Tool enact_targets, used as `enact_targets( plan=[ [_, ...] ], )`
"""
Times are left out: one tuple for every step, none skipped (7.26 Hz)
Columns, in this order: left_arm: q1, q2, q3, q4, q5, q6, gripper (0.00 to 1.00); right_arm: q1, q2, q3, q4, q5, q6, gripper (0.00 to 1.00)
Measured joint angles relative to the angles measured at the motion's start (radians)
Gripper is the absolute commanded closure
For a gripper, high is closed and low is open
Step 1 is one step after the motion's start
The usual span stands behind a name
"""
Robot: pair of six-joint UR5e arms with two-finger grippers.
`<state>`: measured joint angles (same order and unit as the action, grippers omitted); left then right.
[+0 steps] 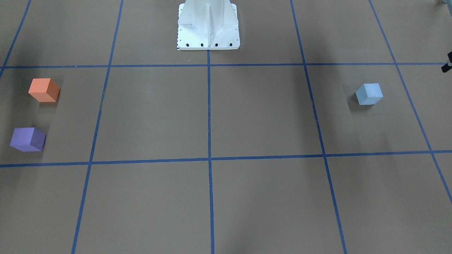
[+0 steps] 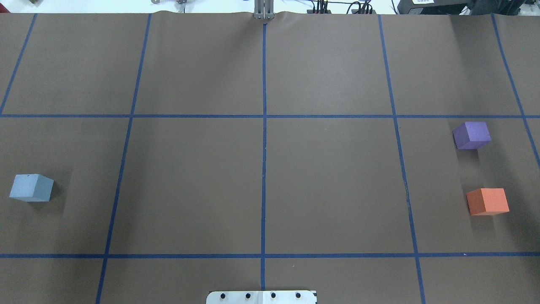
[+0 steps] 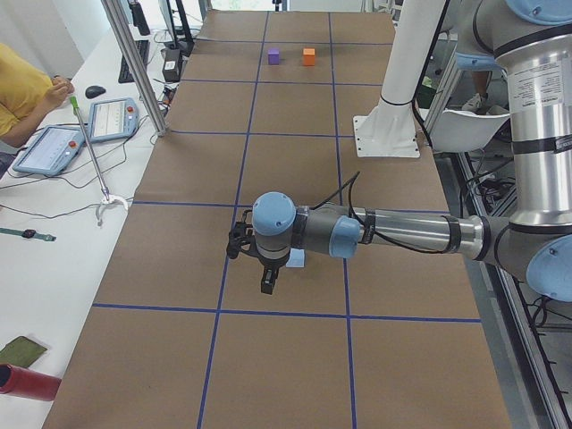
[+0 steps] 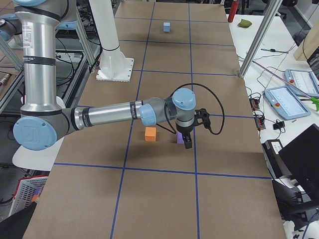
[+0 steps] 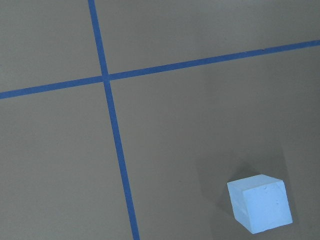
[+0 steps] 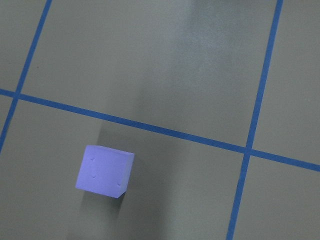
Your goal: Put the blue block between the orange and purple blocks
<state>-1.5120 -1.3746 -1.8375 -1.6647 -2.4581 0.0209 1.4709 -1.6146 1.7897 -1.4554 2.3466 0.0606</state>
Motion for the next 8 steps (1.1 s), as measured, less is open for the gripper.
enact_targets(
  plan=[
    [0.000,0.001,-0.002,0.005,0.000,-0.004,0.00,0.008,-0.011,0.001,-0.008,-0.009,-0.003,0.00],
    [0.003,-0.004,0.000,0.022,0.000,-0.009,0.00,0.027,-0.033,0.008,-0.032,-0.004,-0.008,0.00],
    [0.005,-0.011,0.000,0.044,0.008,-0.012,0.00,0.042,-0.057,0.019,-0.054,0.006,-0.011,0.00],
    [0.006,-0.017,-0.003,0.052,0.030,-0.013,0.00,0.048,-0.077,0.025,-0.063,0.015,-0.012,0.00],
    [0.008,-0.034,0.001,0.055,0.055,-0.013,0.00,0.049,-0.091,0.027,-0.066,0.035,-0.013,0.00],
    [0.009,-0.056,0.017,0.055,0.068,-0.012,0.00,0.049,-0.098,0.029,-0.067,0.057,-0.013,0.00],
    [0.010,-0.065,0.032,0.051,0.072,-0.008,0.00,0.049,-0.101,0.029,-0.067,0.065,-0.013,0.00],
    [0.010,-0.064,0.043,0.046,0.073,-0.003,0.00,0.046,-0.103,0.027,-0.066,0.066,-0.013,0.00]
  ],
)
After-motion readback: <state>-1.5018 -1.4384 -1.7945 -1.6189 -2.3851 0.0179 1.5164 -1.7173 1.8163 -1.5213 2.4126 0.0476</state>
